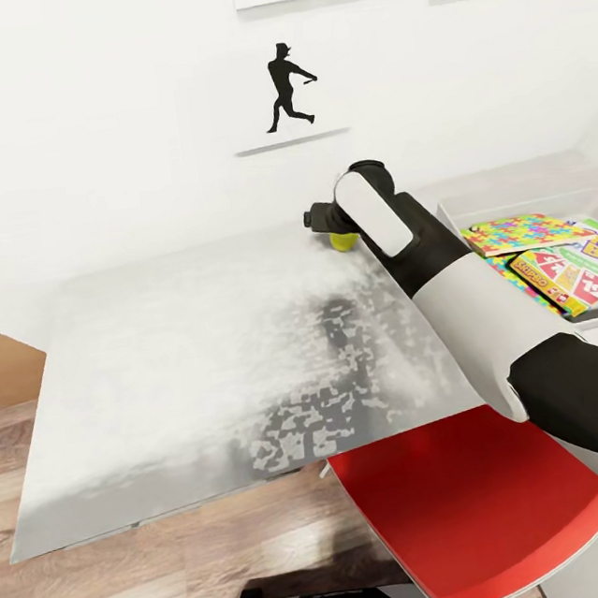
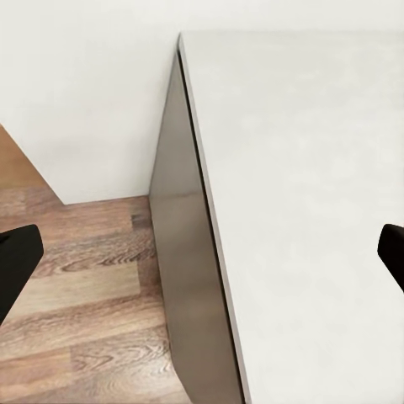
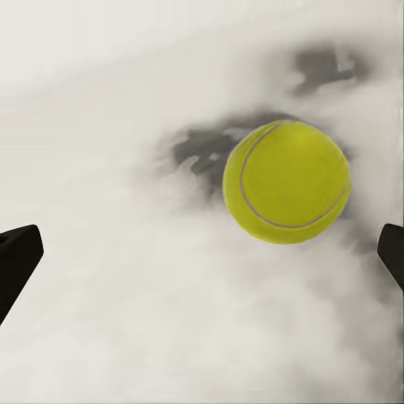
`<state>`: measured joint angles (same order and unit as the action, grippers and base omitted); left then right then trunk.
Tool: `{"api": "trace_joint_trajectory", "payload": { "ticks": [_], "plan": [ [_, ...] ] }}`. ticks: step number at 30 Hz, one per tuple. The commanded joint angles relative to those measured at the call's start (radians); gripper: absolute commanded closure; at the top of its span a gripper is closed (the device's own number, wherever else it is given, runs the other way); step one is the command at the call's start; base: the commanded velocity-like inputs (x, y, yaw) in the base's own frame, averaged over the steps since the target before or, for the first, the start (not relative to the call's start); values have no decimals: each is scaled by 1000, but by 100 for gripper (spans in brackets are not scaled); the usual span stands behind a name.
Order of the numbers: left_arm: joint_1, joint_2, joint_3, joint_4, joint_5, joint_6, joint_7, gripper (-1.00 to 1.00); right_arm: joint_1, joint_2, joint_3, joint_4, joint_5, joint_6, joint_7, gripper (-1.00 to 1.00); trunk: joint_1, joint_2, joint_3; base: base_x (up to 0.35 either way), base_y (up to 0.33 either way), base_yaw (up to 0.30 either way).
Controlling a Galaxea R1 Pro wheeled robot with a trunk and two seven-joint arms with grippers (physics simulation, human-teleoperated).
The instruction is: Put all the toys in the child's room - the three board games (two on the bed and one on the table), the two jigsaw puzzles on the table, and the tennis ball on the table - inside the toy box on the table in the child's room.
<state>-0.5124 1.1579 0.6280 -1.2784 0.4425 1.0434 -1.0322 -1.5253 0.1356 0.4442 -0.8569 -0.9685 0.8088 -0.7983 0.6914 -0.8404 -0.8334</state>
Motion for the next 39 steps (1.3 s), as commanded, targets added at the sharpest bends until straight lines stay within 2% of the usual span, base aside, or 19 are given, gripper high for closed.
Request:
{"api": "trace_joint_trajectory", "payload": {
  "ticks": [1, 4, 6, 10, 16, 39],
  "plan": [
    [-2, 0, 0, 1, -3, 4, -5, -100, -1, 0, 1, -1, 4, 0, -10, -100, 0, -1, -1, 0, 0, 0],
    [-2, 0, 0, 1, -3, 4, -5, -100, -1, 3, -6, -1, 78, -12, -11, -100, 0, -1, -1, 0, 0, 0],
    [-2, 0, -1, 1, -3, 4, -5, -100, -1, 4, -7, -1, 110, -36, -9, -100, 0, -1, -1, 0, 0, 0],
    [-2, 0, 0, 1, -4, 4, -5, -100, -1, 3, -5, -1, 137, -95, -3, -100, 0, -1, -1, 0, 0, 0],
    [-2, 0, 0, 1, -4, 4, -5, -100, -1, 1, -7, 3, 142, -120, 0, -100, 0, -1, -1, 0, 0, 0],
    [-2, 0, 1, 1, 1, 4, -6, -100, 1, 1, -7, 5, 143, -119, 4, -100, 0, -1, -1, 0, 0, 0]
  ]
}}
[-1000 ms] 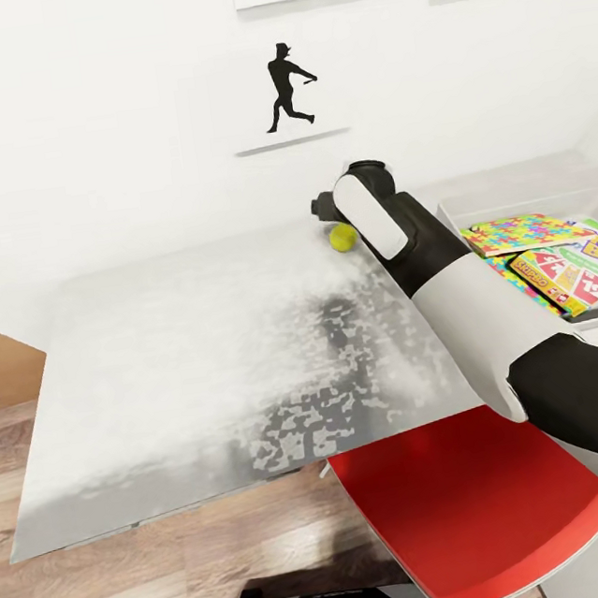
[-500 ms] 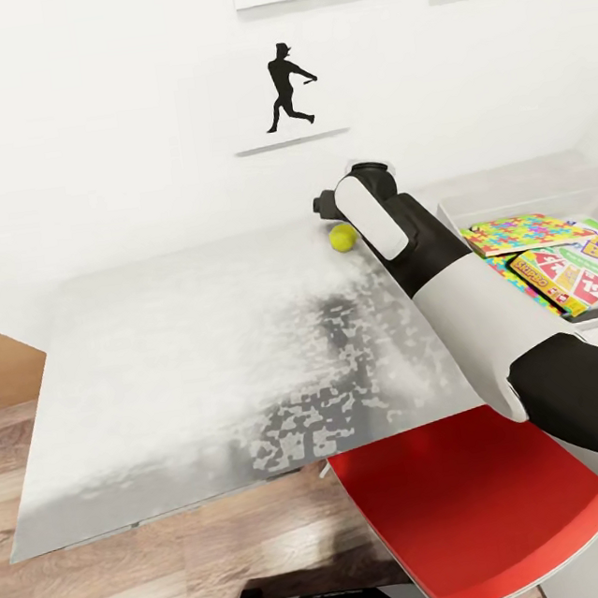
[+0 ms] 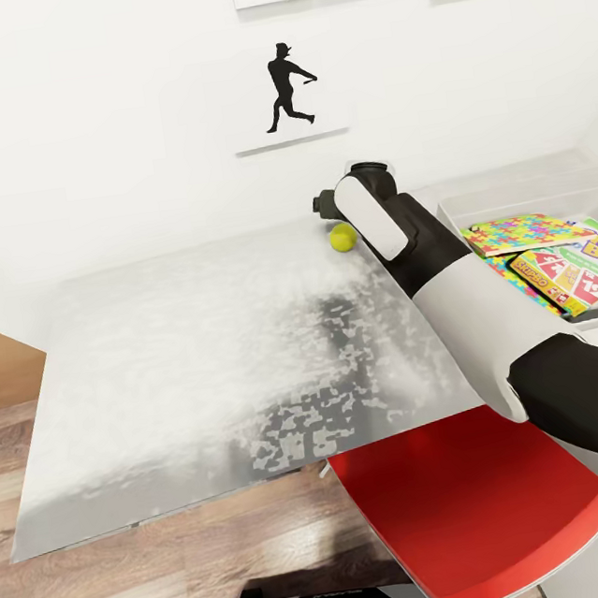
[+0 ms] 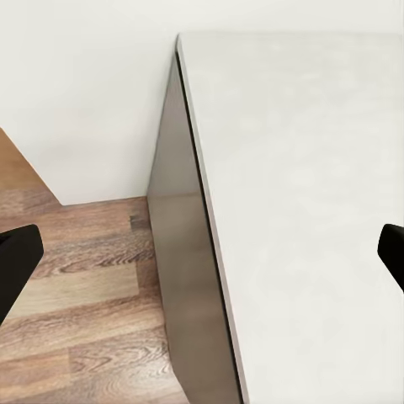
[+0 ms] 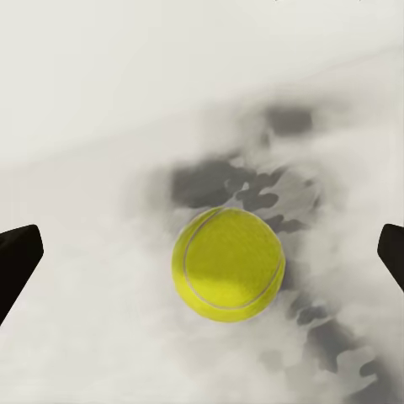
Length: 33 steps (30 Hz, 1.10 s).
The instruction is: Put all the toys in the child's room - the three board games (two on the bed and one on the table), the two jigsaw puzzles on the table, and the tennis ball on the table - inside the toy box on the table in the child's room.
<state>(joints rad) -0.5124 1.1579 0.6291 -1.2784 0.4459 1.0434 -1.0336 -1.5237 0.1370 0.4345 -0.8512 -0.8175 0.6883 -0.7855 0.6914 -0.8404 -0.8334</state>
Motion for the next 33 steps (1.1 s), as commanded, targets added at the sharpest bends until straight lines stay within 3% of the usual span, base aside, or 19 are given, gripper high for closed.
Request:
{"api": "trace_joint_trajectory", "payload": {
  "ticks": [1, 33],
  "plan": [
    [-2, 0, 0, 1, -3, 4, -5, -100, -1, 0, 3, -1, -9, 2, -9, -100, 0, -1, -1, 0, 0, 0],
    [-2, 0, 0, 1, -6, 4, -8, -100, -1, -2, 3, -2, -6, -4, -9, -100, 0, -1, -46, 0, 0, 0]
  ]
}}
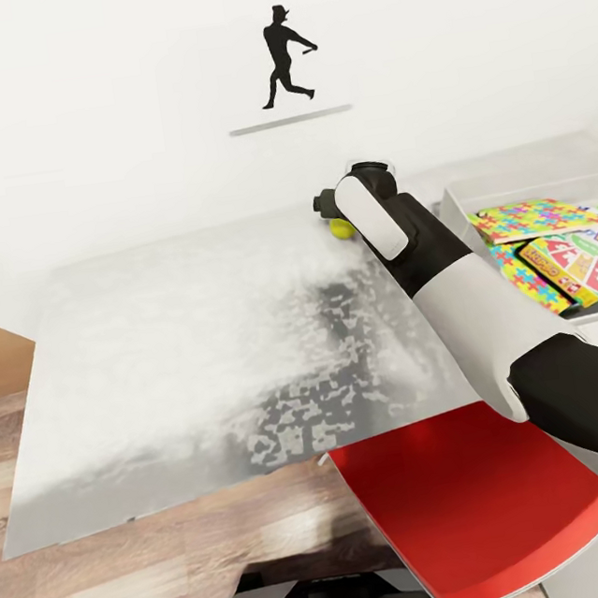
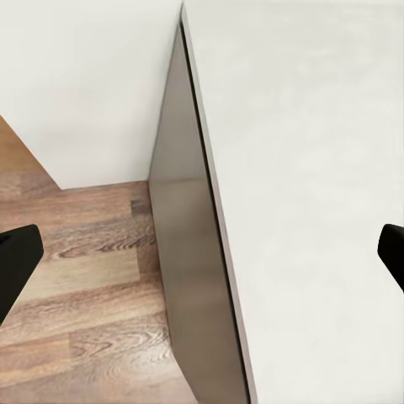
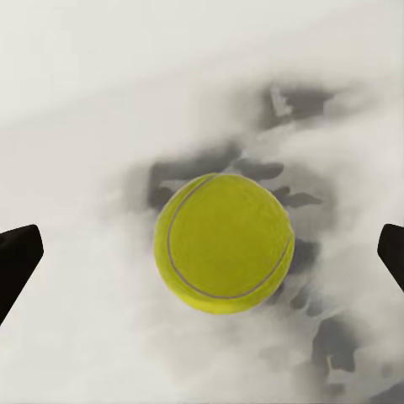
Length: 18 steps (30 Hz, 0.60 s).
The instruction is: Put all the toys in the child's room - the three board games (two on the bed and one on the table), the two jigsaw puzzles on the table, and the tennis ball on the table - inside the toy box on the table in the child's room.
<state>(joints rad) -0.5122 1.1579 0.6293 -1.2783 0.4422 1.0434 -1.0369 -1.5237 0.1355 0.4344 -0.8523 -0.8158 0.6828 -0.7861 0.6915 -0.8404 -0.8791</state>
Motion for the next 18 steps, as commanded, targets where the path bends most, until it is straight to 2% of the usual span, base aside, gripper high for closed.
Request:
{"api": "trace_joint_trajectory", "payload": {
  "ticks": [1, 18],
  "plan": [
    [-2, 0, 0, 1, -1, 4, -5, -100, -1, 0, 3, -1, -8, 2, -9, -100, 0, -1, -2, 0, 0, 0],
    [-2, 0, 0, 1, -2, 4, -5, -100, -1, 0, 3, 0, -7, 1, -8, -100, 0, -1, -30, 0, 0, 0]
  ]
}}
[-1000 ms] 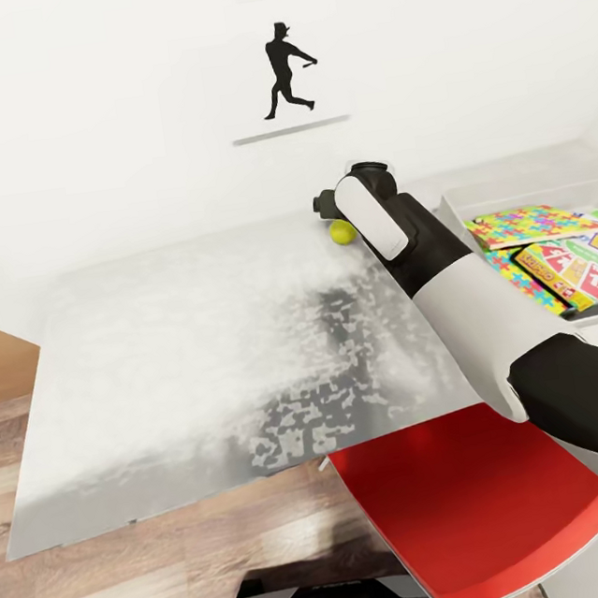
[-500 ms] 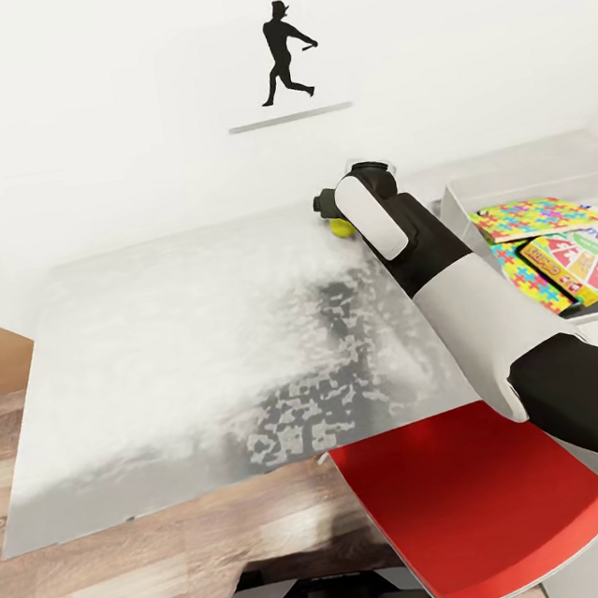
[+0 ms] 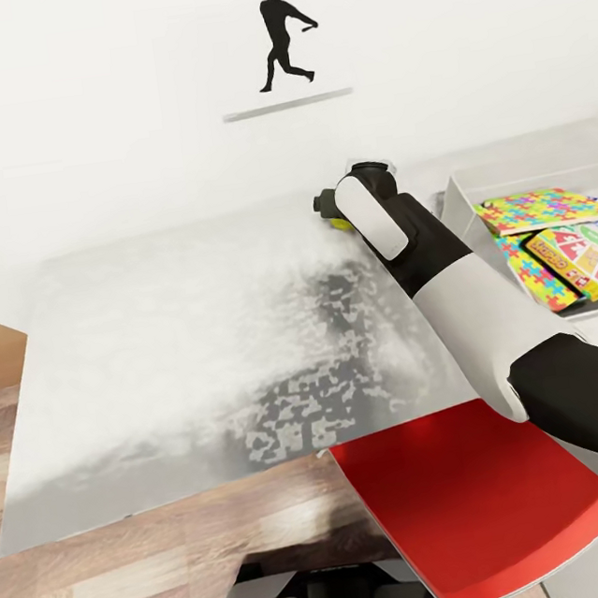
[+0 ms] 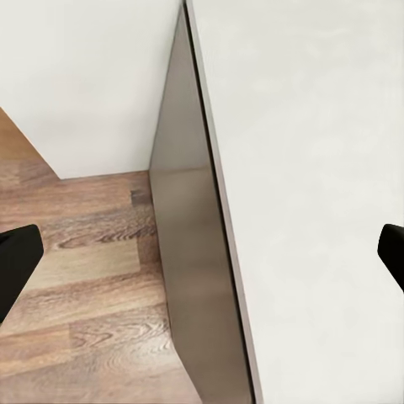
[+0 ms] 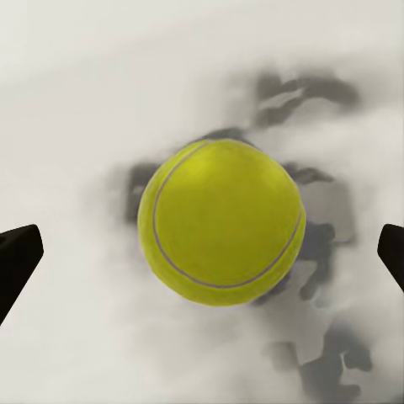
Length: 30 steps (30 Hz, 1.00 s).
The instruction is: Put all the toys in the child's room - the three board games (two on the bed and one on the table), the two jigsaw puzzles on the table, and the tennis ball on the table - inside the toy box on the table in the child's room.
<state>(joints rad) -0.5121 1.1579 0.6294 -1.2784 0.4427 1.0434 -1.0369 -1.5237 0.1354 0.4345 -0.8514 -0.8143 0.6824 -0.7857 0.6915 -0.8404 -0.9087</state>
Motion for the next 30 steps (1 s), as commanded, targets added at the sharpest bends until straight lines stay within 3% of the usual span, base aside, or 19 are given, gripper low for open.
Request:
{"api": "trace_joint_trajectory", "payload": {
  "ticks": [1, 30],
  "plan": [
    [-2, 0, 0, 1, -2, 4, -5, -100, -1, -1, 3, 0, -8, 1, -9, -100, 0, -1, -2, 0, 0, 0],
    [-2, 0, 0, 1, -1, 4, -5, -100, -1, -2, 2, 0, -9, 2, -10, -100, 0, -1, -31, 0, 0, 0]
  ]
}}
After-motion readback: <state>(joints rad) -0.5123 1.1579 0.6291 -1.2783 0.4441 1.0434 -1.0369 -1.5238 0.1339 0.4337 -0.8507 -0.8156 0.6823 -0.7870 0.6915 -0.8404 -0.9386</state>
